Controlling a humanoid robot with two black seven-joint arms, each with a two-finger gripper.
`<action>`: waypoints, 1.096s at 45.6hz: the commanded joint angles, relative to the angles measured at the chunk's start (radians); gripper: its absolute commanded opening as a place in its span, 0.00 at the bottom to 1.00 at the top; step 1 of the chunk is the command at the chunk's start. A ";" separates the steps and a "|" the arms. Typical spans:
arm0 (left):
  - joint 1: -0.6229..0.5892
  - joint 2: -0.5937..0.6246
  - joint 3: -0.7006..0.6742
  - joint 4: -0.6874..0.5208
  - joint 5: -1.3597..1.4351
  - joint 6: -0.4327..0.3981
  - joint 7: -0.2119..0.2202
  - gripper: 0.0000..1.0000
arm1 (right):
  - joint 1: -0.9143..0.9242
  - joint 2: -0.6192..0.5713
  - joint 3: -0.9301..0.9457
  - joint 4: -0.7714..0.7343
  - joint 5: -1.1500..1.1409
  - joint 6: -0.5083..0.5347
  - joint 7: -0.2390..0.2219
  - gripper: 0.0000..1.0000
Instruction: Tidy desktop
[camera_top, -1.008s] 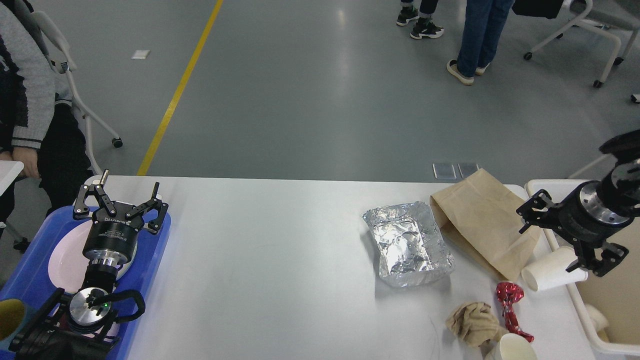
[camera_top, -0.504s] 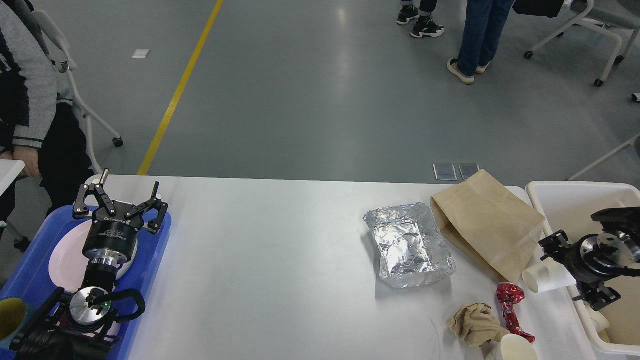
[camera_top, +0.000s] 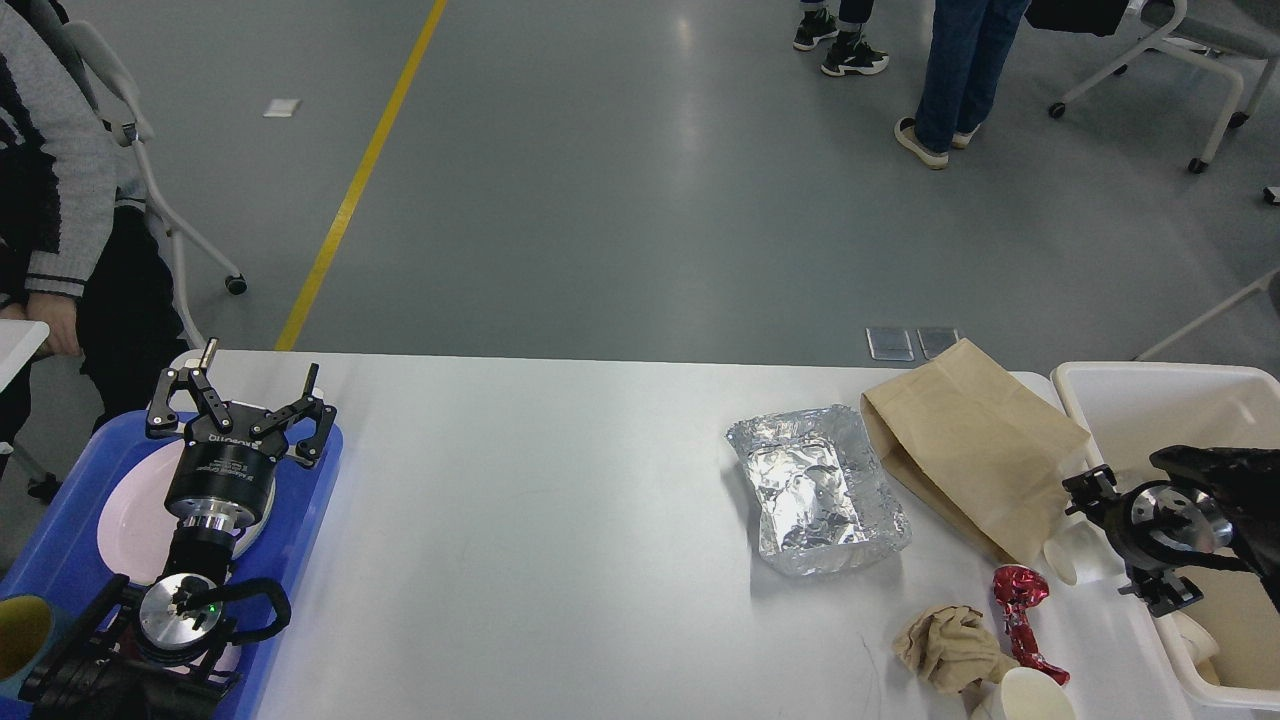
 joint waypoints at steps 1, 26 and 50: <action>0.000 0.000 0.000 -0.001 0.000 0.000 0.000 0.96 | -0.015 0.005 -0.001 -0.008 0.000 -0.054 0.000 0.99; 0.000 0.000 0.000 0.001 0.000 0.000 0.000 0.96 | -0.063 0.038 0.044 -0.030 0.000 -0.186 0.000 0.79; 0.000 0.000 0.000 -0.001 0.000 0.000 0.000 0.96 | -0.062 0.019 0.073 0.010 0.006 -0.190 0.000 0.00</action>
